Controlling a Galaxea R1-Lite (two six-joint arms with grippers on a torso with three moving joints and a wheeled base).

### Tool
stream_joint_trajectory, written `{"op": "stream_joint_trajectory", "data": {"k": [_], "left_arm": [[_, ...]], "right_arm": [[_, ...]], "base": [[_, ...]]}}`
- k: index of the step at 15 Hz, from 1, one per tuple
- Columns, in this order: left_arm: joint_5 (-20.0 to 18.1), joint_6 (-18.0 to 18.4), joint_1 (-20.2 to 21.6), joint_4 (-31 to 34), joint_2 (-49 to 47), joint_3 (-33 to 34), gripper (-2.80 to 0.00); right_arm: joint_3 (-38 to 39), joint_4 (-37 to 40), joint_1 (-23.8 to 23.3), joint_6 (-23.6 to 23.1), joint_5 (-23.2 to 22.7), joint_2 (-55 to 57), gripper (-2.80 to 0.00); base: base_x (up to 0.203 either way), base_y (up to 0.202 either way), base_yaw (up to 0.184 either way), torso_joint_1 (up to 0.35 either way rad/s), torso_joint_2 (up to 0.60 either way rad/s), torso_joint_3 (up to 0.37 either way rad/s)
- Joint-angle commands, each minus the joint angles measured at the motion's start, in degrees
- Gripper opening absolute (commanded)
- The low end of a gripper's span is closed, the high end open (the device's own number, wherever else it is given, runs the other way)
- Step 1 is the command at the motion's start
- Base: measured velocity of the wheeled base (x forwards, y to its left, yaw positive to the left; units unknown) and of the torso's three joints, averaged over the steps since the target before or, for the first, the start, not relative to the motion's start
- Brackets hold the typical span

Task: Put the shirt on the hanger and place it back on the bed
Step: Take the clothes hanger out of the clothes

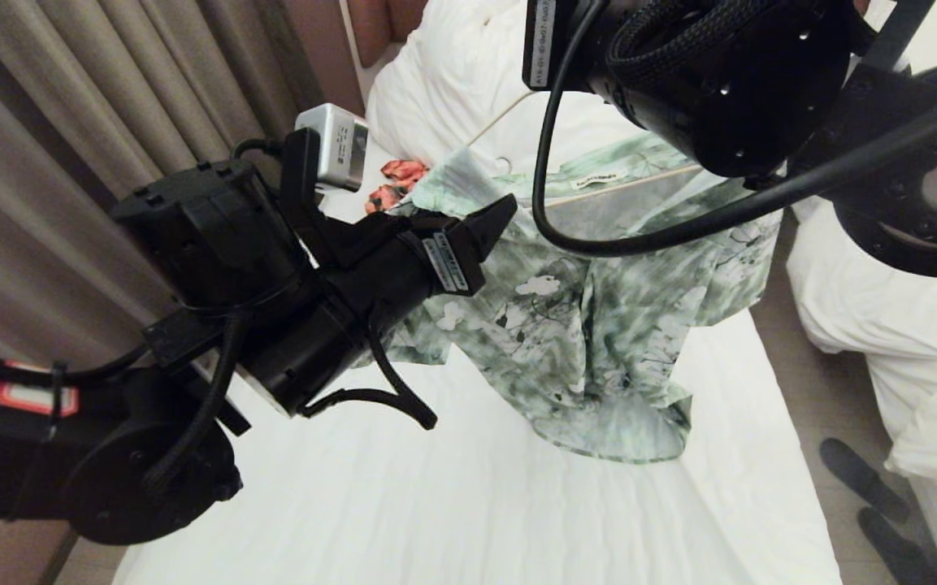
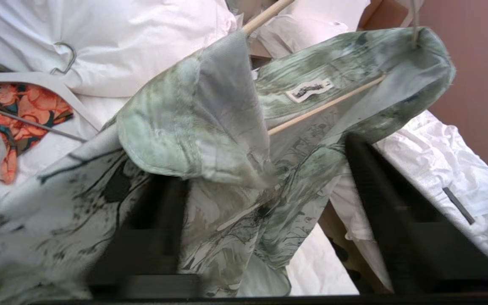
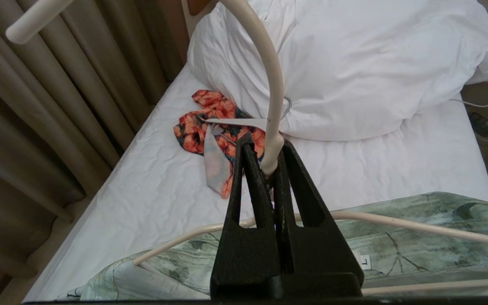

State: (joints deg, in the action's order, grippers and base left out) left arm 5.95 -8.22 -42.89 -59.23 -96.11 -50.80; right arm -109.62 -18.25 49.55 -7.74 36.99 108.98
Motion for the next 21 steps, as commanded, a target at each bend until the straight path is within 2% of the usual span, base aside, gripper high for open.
{"op": "stream_joint_trajectory", "data": {"k": [1,6,9,11,15,19,21], "left_arm": [[0.0,0.0,0.0,-0.4,0.1,0.0,-2.80],[-0.1,0.0,1.1,-0.4,0.0,-0.1,-2.80],[-2.4,0.0,5.2,-0.3,1.3,-0.3,-2.80],[-5.2,-0.1,8.7,-0.1,2.9,-0.7,-2.80],[-5.8,-0.1,14.0,0.2,2.3,-2.8,-2.80],[-5.8,0.0,15.6,0.4,0.9,-3.3,-2.80],[-5.8,-0.1,17.4,4.6,0.1,-5.1,-2.80]], "right_arm": [[0.0,-0.1,0.3,-0.1,0.2,0.1,-2.80],[0.1,-0.2,0.4,-0.1,0.2,0.0,-2.80],[2.0,-0.3,-0.2,-0.1,0.6,-1.1,-2.80],[2.3,-0.4,-2.5,-0.1,0.6,-1.6,-2.80],[2.0,-0.5,-7.0,-0.2,0.5,-2.5,-2.80],[1.8,-0.6,-10.1,-0.3,0.4,-3.1,-2.80],[1.8,-0.9,-11.9,-0.3,0.3,-3.1,-2.80]], "base": [[0.000,0.000,0.000,0.000,0.00,0.000],[0.000,0.000,0.000,0.000,0.00,0.000],[0.000,0.000,0.000,0.000,0.00,0.000],[0.000,0.000,0.000,0.000,0.00,0.000],[0.000,0.000,0.000,0.000,0.00,0.000],[0.000,0.000,0.000,0.000,0.00,0.000],[0.000,0.000,0.000,0.000,0.00,0.000]]}}
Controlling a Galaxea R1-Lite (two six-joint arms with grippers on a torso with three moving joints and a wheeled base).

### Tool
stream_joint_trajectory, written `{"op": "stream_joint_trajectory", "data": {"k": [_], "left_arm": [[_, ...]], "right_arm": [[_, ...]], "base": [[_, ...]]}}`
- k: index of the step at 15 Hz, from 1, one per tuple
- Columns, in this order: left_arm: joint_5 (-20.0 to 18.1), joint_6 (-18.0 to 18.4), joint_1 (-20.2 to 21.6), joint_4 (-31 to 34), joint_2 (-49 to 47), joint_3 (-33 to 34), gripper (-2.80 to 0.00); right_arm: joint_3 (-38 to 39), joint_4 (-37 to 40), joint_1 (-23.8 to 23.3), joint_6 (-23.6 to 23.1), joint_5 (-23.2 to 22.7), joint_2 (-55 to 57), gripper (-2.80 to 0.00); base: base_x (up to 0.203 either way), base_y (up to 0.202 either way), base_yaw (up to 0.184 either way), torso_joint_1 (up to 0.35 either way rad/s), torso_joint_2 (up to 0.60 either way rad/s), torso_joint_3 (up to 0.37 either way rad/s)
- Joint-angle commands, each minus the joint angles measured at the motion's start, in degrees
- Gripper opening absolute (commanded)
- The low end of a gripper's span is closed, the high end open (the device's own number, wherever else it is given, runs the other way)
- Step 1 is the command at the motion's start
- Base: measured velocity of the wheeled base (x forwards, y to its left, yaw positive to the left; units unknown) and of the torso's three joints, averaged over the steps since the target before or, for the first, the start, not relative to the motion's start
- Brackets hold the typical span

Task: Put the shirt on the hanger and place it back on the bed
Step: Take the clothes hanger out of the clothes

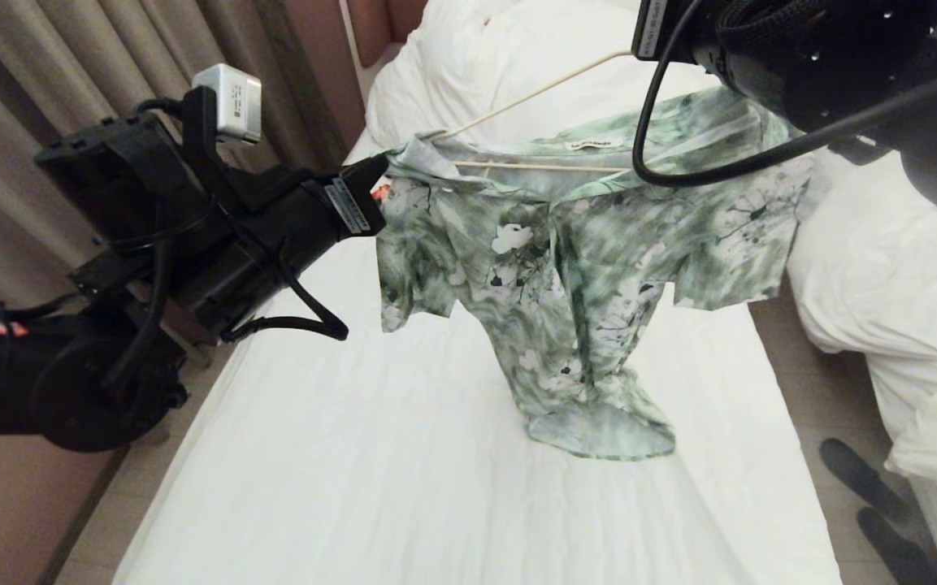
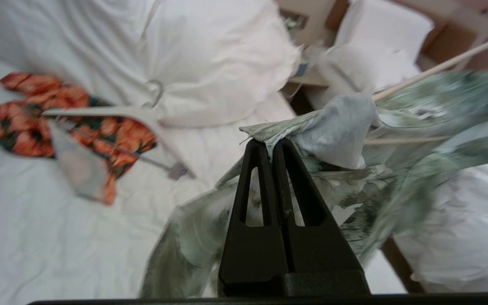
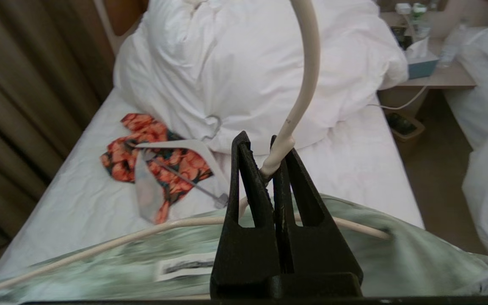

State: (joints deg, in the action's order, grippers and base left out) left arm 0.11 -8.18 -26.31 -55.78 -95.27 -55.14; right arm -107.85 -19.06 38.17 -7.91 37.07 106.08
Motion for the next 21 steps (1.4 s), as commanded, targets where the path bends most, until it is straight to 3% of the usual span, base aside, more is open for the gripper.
{"op": "stream_joint_trajectory", "data": {"k": [1,5,11,15,16,21], "left_arm": [[0.0,-0.2,1.8,3.6,-1.3,-1.6,-2.80],[0.0,-0.3,3.1,3.8,-3.3,-2.8,-2.80],[2.6,0.3,-5.6,4.2,-7.1,-0.1,-2.80],[3.2,2.4,-3.8,3.0,-12.6,-0.4,-2.80],[3.0,2.8,-2.9,2.6,-13.0,-0.6,0.00],[0.3,2.8,3.0,2.6,-11.2,-2.1,0.00]], "right_arm": [[0.1,-0.2,-1.2,0.0,0.2,-0.2,-2.80],[0.1,-0.3,-1.4,0.2,0.2,0.2,-2.80],[-0.1,-3.3,-0.5,-0.2,0.2,3.8,-2.80],[-2.5,-3.3,0.0,-0.3,0.2,6.7,-2.80],[-2.9,-3.3,0.0,-0.3,0.2,7.5,-2.80],[-5.0,-3.5,0.0,-0.1,0.1,12.5,-2.80]], "base": [[0.000,0.000,0.000,0.000,0.00,0.000],[0.000,0.000,0.000,0.000,0.00,0.000],[0.000,0.000,0.000,0.000,0.00,0.000],[0.000,0.000,0.000,0.000,0.00,0.000],[0.000,0.000,0.000,0.000,0.00,0.000],[0.000,0.000,0.000,0.000,0.00,0.000]]}}
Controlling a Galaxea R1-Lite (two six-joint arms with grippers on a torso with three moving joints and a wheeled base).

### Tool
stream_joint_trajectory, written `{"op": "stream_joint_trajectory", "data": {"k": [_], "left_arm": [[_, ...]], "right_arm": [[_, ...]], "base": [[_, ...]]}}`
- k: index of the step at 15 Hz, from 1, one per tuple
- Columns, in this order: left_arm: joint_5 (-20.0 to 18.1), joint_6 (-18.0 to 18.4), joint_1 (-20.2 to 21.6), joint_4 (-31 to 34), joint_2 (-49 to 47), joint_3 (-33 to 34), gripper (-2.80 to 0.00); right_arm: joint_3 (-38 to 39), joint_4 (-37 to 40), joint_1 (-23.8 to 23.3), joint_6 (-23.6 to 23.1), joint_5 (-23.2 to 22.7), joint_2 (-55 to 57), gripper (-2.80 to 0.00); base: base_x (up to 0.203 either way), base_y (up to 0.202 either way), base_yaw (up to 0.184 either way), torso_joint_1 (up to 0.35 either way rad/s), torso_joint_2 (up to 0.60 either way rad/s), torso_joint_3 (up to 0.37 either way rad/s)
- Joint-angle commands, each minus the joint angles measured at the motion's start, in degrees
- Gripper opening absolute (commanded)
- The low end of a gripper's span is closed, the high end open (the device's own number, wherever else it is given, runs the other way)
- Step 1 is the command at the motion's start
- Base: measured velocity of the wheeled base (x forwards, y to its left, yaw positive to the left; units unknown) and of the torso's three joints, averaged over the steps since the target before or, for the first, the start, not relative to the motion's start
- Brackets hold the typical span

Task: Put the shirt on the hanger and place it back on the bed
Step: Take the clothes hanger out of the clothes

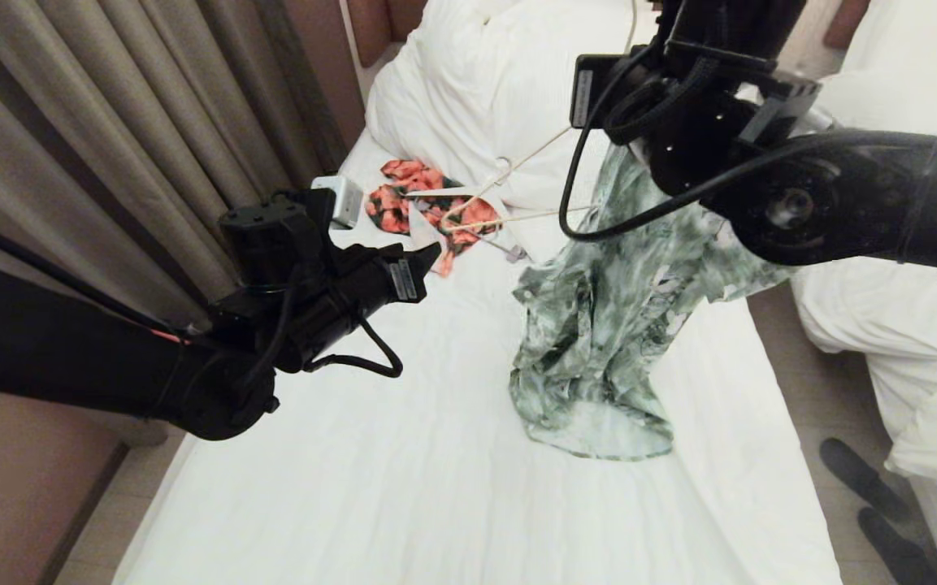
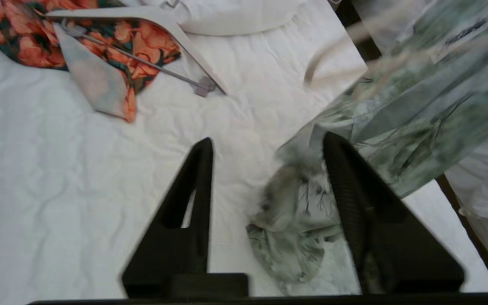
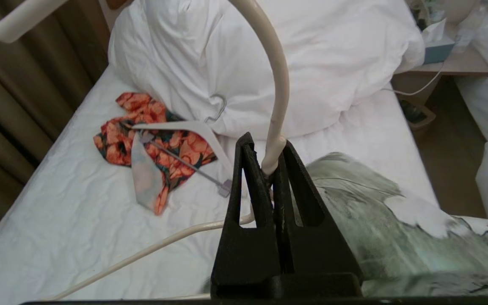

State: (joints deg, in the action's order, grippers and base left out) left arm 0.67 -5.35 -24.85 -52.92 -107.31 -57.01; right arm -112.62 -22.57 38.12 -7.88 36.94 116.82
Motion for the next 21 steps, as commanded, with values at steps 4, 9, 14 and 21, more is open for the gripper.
{"op": "stream_joint_trajectory", "data": {"k": [4,9,14,21], "left_arm": [[-5.5,0.0,10.4,-0.1,2.0,-1.8,-2.80],[-9.2,-0.2,16.4,0.3,3.9,-4.0,-2.80],[-9.3,-0.2,18.5,0.2,3.9,-5.0,-2.80],[-9.2,-0.8,17.7,-0.4,4.5,-4.8,-2.80]], "right_arm": [[-0.2,-10.0,-1.8,2.6,-0.4,7.0,-2.80],[-0.1,-11.4,-5.7,20.8,-0.6,13.2,-2.80],[0.2,-11.7,-6.8,34.1,-0.6,16.5,-2.80],[1.7,-11.4,-6.8,37.5,-0.2,15.4,-2.80]], "base": [[0.000,0.000,0.000,0.000,0.00,0.000],[0.000,0.000,0.000,0.000,0.00,0.000],[0.000,0.000,0.000,0.000,0.00,0.000],[0.000,0.000,0.000,0.000,0.00,0.000]]}}
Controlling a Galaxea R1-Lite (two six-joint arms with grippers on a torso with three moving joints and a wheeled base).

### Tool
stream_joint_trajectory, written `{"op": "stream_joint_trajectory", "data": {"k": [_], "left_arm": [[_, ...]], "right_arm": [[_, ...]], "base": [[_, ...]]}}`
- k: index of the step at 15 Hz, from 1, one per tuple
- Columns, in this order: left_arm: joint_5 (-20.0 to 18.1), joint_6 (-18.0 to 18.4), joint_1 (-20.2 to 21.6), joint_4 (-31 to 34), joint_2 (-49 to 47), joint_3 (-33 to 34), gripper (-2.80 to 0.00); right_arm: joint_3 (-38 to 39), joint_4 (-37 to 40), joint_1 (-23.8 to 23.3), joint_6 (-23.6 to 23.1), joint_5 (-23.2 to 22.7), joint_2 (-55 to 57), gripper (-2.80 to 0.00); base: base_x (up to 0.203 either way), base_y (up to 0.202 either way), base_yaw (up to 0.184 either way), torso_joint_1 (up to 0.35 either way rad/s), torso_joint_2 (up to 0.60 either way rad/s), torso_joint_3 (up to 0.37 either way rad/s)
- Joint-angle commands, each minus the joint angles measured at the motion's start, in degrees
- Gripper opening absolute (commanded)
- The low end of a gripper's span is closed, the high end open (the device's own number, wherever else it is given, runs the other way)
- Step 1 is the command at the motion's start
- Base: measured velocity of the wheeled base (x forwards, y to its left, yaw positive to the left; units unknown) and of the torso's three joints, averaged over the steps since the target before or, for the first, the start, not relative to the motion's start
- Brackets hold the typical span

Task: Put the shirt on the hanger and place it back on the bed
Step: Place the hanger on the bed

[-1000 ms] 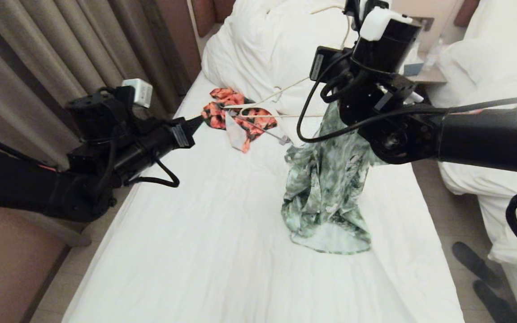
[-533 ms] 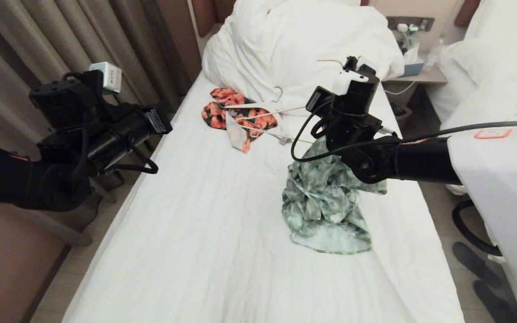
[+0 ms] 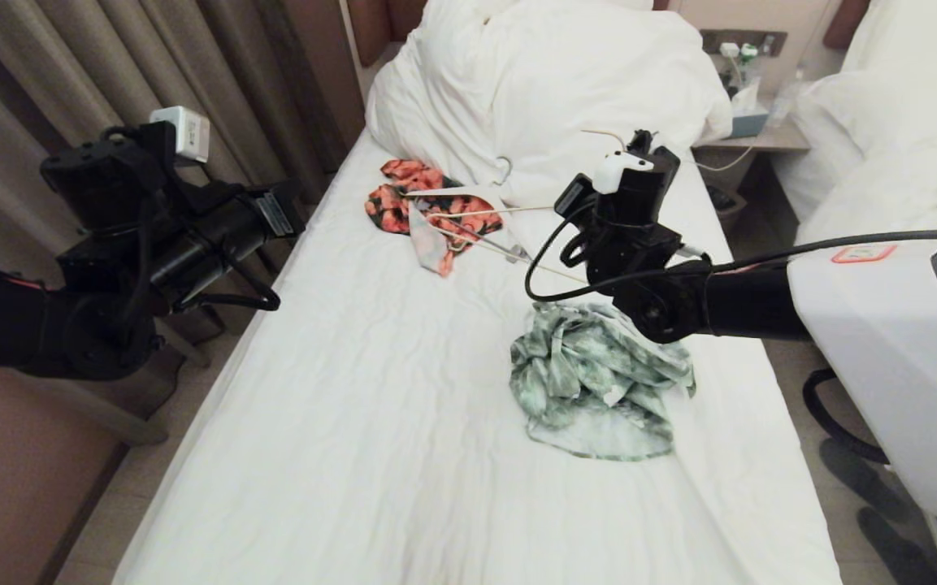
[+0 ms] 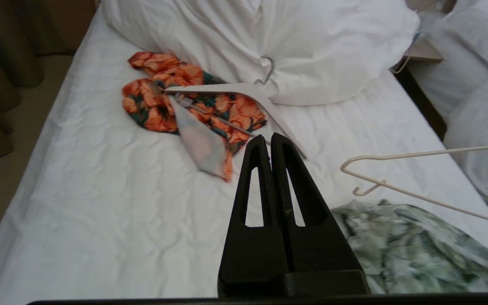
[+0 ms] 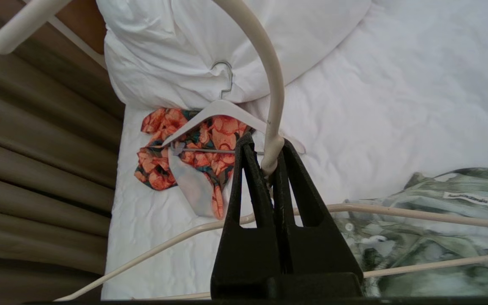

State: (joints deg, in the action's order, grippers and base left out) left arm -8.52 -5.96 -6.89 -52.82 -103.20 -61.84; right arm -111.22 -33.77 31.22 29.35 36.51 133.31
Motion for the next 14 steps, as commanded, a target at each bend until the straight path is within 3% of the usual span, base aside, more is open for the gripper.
{"op": "stream_joint_trajectory", "data": {"k": [1,6,9,14], "left_arm": [[0.0,-1.2,-0.3,-0.5,1.6,0.3,-2.80],[-0.1,-3.7,-0.9,-0.4,5.0,0.8,-2.80],[-0.6,-5.4,-0.8,-0.4,6.4,1.0,-2.80],[-0.7,-5.5,-1.1,-0.4,7.8,1.7,-2.80]], "right_arm": [[1.8,-0.2,0.3,-0.1,0.2,-1.8,-2.80],[19.6,5.5,0.5,-10.3,2.4,-5.4,-2.80],[25.2,8.0,-1.3,-11.9,3.3,-6.8,-2.80],[25.5,10.3,-5.5,-11.0,1.9,-2.2,-2.80]], "base": [[0.000,0.000,0.000,0.000,0.00,0.000],[0.000,0.000,0.000,0.000,0.00,0.000],[0.000,0.000,0.000,0.000,0.00,0.000],[0.000,0.000,0.000,0.000,0.00,0.000]]}}
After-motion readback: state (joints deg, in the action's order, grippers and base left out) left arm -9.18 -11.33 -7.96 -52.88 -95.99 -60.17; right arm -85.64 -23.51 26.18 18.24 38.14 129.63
